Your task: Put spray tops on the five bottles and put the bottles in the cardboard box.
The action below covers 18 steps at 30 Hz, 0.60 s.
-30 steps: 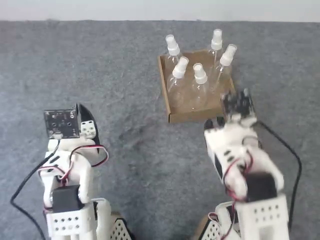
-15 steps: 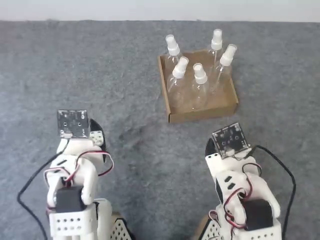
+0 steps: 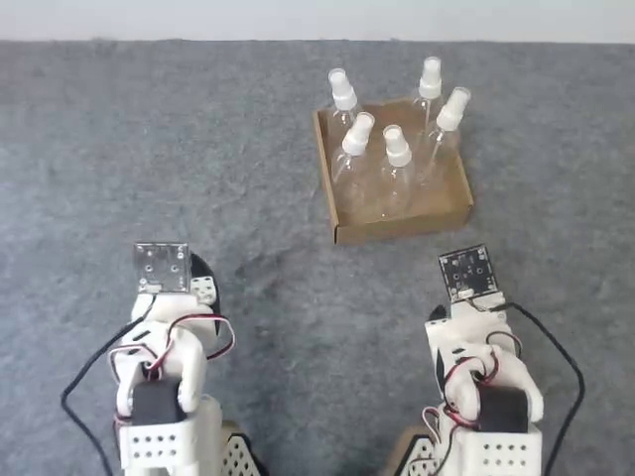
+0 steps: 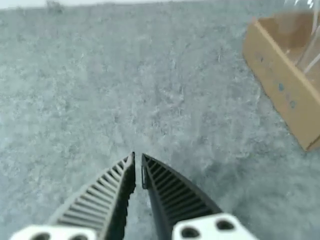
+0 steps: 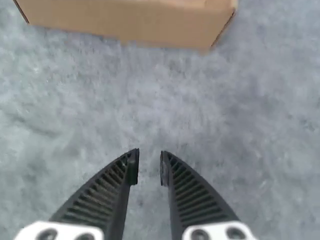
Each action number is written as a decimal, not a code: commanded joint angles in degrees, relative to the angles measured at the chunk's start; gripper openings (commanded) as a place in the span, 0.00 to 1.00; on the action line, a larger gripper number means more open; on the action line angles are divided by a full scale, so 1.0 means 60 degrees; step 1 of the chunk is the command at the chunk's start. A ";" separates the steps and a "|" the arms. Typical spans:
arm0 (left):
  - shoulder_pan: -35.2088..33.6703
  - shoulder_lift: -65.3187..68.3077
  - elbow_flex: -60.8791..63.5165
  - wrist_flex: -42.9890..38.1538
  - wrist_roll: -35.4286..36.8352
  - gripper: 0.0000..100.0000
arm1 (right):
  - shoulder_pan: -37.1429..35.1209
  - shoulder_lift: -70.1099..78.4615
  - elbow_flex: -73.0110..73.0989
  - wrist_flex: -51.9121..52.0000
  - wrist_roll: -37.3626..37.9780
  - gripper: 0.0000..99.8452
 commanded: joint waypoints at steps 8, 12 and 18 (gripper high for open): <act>-0.0176 -0.0147 0.0095 0.1363 0.0059 0.01 | 0.0095 -0.0110 0.1216 -0.0037 0.0044 0.03; -0.0161 -0.0190 0.0095 0.3048 0.0088 0.01 | 0.0081 -0.0110 0.1216 -0.0007 0.0044 0.03; -0.0161 -0.0161 0.0095 0.3004 0.0103 0.01 | 0.0081 -0.0051 0.1216 0.0007 0.0103 0.03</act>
